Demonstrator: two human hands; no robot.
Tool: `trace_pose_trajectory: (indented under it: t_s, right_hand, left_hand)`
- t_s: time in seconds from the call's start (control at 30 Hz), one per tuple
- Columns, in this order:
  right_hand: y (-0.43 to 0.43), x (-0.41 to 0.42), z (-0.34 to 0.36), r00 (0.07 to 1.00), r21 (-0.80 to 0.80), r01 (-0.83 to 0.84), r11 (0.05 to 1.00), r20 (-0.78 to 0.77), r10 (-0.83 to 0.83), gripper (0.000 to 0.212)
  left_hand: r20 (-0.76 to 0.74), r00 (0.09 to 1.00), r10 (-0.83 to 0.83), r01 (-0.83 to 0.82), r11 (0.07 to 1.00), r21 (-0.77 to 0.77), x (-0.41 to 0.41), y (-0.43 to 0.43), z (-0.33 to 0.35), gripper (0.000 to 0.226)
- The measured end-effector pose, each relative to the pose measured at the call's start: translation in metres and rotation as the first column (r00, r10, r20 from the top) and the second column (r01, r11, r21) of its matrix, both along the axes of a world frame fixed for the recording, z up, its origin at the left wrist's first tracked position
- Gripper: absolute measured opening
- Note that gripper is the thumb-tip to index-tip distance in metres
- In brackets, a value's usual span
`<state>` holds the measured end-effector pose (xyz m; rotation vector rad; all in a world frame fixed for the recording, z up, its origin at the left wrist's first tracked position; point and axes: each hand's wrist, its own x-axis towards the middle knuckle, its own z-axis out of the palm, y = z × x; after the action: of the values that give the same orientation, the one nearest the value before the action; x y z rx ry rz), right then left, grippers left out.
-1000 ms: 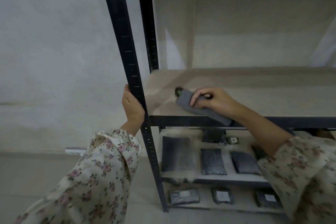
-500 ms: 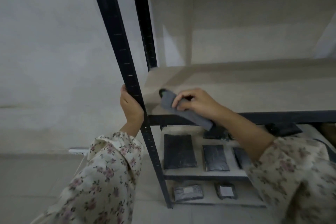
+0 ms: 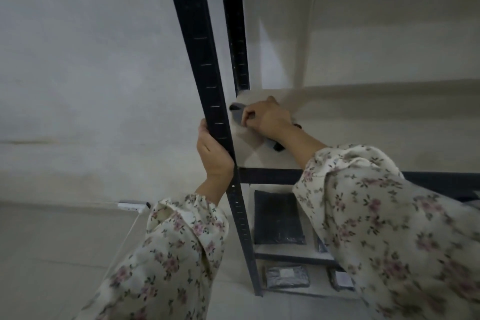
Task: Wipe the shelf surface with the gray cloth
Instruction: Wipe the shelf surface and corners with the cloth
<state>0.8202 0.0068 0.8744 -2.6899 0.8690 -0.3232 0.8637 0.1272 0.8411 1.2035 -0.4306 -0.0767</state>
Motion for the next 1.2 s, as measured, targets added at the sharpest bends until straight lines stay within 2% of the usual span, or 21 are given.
trace_pose_trajectory:
  t_s: [0.07, 0.1, 0.17, 0.3, 0.43, 0.57, 0.63, 0.7, 0.77, 0.83, 0.87, 0.93, 1.0, 1.07, 1.13, 1.2]
  right_hand:
    - [0.008, -0.004, 0.0, 0.982, 0.133, -0.149, 0.98, 0.134, 0.131, 0.015]
    - [0.013, -0.01, 0.001, 0.96, 0.183, -0.227, 0.957, 0.205, 0.188, 0.015]
    - [0.019, -0.024, 0.001, 0.939, 0.268, -0.308, 0.913, 0.242, 0.245, 0.021]
    - [0.032, -0.054, 0.0, 0.923, 0.318, -0.367, 0.874, 0.238, 0.301, 0.014]
    - [0.047, -0.089, -0.001, 0.934, 0.295, -0.34, 0.893, 0.221, 0.282, 0.019]
    - [0.06, -0.123, 0.004, 0.94, 0.287, -0.329, 0.9, 0.192, 0.283, 0.017]
    - [0.061, -0.138, 0.006, 0.947, 0.288, -0.322, 0.902, 0.098, 0.307, 0.017]
    - [0.059, -0.156, 0.008, 0.946, 0.31, -0.323, 0.894, 0.068, 0.318, 0.023]
    - [0.053, -0.177, 0.012, 0.945, 0.406, -0.294, 0.865, 0.261, 0.199, 0.028]
    - [0.038, -0.194, 0.019, 0.874, 0.494, -0.238, 0.836, 0.484, -0.037, 0.025]
    - [0.028, -0.201, 0.023, 0.839, 0.522, -0.19, 0.832, 0.526, -0.138, 0.022]
    - [0.006, -0.209, 0.028, 0.803, 0.562, -0.104, 0.821, 0.534, -0.264, 0.018]
    - [-0.018, -0.21, 0.024, 0.764, 0.586, 0.017, 0.81, 0.515, -0.389, 0.021]
    - [-0.047, -0.211, 0.01, 0.722, 0.531, 0.242, 0.812, 0.461, -0.516, 0.017]
    - [-0.067, -0.21, -0.006, 0.714, 0.381, 0.481, 0.79, 0.352, -0.605, 0.023]
    - [-0.075, -0.202, -0.019, 0.723, 0.202, 0.613, 0.764, 0.246, -0.646, 0.032]
  left_hand:
    - [0.036, 0.999, 0.004, -0.003, 1.0, -0.005, -0.002, 0.002, 0.001, 0.037]
    - [0.057, 0.998, 0.008, -0.008, 1.0, 0.0, -0.003, 0.003, 0.002, 0.034]
    - [0.06, 0.998, 0.009, -0.01, 1.0, 0.013, -0.003, 0.005, 0.003, 0.03]
    - [0.033, 0.999, 0.042, -0.044, 0.997, 0.059, -0.01, 0.008, 0.005, 0.037]
    - [0.027, 0.996, 0.081, -0.085, 0.977, 0.194, -0.013, 0.017, 0.008, 0.041]
    - [0.134, 0.977, 0.166, -0.206, 0.9, 0.384, -0.023, 0.029, -0.001, 0.034]
    - [0.199, 0.945, 0.259, -0.317, 0.873, 0.371, -0.044, 0.036, -0.002, 0.027]
    - [0.343, 0.9, 0.269, -0.378, 0.873, 0.309, -0.07, 0.041, -0.004, 0.028]
    - [0.528, 0.841, 0.119, -0.324, 0.892, 0.314, -0.09, 0.042, -0.008, 0.035]
    - [0.655, 0.753, -0.069, -0.251, 0.889, 0.382, -0.101, 0.037, -0.007, 0.037]
    - [0.701, 0.698, -0.146, -0.239, 0.875, 0.421, -0.102, 0.032, -0.005, 0.036]
    - [0.765, 0.575, -0.29, -0.262, 0.82, 0.508, -0.098, 0.018, 0.0, 0.033]
    - [0.77, 0.491, -0.408, -0.317, 0.739, 0.594, -0.09, 0.0, 0.004, 0.03]
    - [0.726, 0.47, -0.502, -0.346, 0.652, 0.675, -0.082, -0.021, 0.004, 0.027]
    - [0.653, 0.487, -0.579, -0.328, 0.572, 0.752, -0.078, -0.039, 0.0, 0.029]
    - [0.621, 0.494, -0.609, -0.314, 0.541, 0.78, -0.074, -0.048, -0.005, 0.032]
